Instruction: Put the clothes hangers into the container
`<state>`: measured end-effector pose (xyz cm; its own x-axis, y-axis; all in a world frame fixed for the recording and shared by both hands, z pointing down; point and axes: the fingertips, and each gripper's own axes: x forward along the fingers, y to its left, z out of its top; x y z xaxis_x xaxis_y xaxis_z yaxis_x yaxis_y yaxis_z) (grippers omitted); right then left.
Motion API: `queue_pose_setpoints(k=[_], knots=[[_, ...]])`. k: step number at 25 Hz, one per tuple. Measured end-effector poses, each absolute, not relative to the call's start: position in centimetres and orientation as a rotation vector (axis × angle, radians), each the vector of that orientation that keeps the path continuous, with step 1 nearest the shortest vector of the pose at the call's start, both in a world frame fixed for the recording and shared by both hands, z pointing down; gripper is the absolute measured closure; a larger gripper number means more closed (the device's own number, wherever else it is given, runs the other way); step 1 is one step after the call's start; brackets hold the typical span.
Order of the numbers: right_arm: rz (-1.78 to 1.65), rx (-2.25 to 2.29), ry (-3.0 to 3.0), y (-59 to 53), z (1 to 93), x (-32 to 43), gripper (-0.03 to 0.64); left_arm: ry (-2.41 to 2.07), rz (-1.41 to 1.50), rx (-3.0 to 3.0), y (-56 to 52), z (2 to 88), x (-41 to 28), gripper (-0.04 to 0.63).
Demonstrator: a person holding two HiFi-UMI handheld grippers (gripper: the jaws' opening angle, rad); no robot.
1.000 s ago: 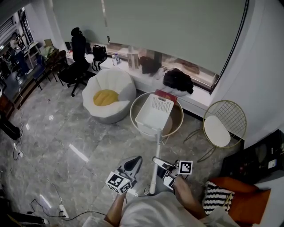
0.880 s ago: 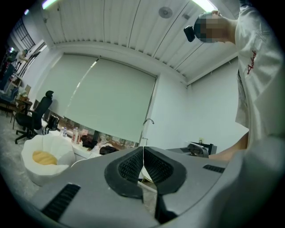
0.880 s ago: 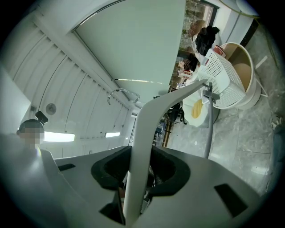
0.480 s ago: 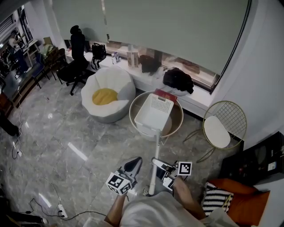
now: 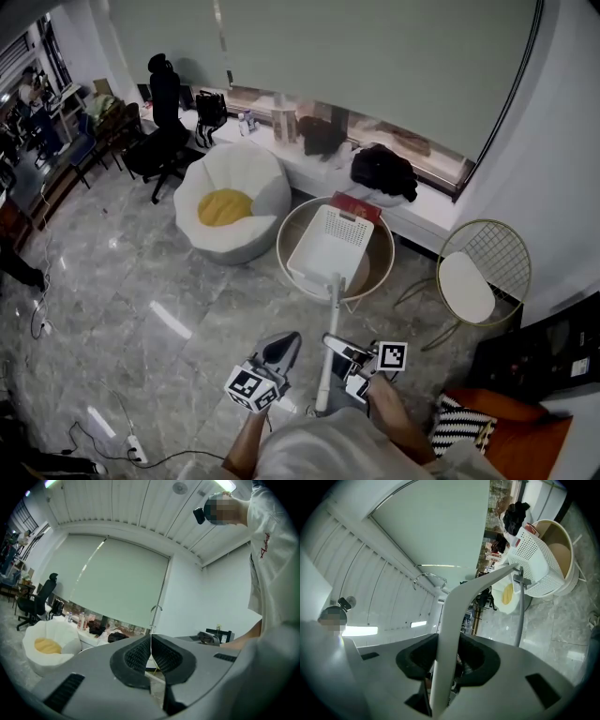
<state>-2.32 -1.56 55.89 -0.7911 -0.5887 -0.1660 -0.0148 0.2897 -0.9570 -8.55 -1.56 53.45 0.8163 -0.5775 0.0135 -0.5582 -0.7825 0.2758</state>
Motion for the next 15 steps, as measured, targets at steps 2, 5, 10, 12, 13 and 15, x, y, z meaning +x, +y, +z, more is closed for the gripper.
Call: queue_pose_setpoints(k=[2, 5, 10, 12, 13, 15], knots=[[-1.530, -0.533, 2.068, -3.1, 56.0, -1.9, 0.469, -0.877, -0.096, 2.732, -3.1, 53.4, -8.2, 0.566], [-1.535, -0.523, 2.061, -5.7, 55.7, -1.5, 0.469, -0.897, -0.086, 2.728, -5.8, 52.8, -7.9, 0.566], [-1.530, -0.500, 2.070, -9.8, 55.0, -0.4, 0.469, -0.916, -0.085, 2.733, -9.5, 52.2, -6.9, 0.566], [-1.528, -0.494, 2.074, -11.2, 54.7, 0.1, 0.469, -0.917, -0.082, 2.730, -10.8, 52.1, -6.2, 0.566], [-1.527, -0.491, 2.075, -11.8, 54.6, 0.4, 0.469, -0.917, -0.082, 2.730, -11.3, 52.0, -5.8, 0.566], [-1.526, -0.485, 2.080, -13.0, 54.3, 0.9, 0.469, -0.920, -0.082, 2.732, -12.5, 51.7, -5.1, 0.566]])
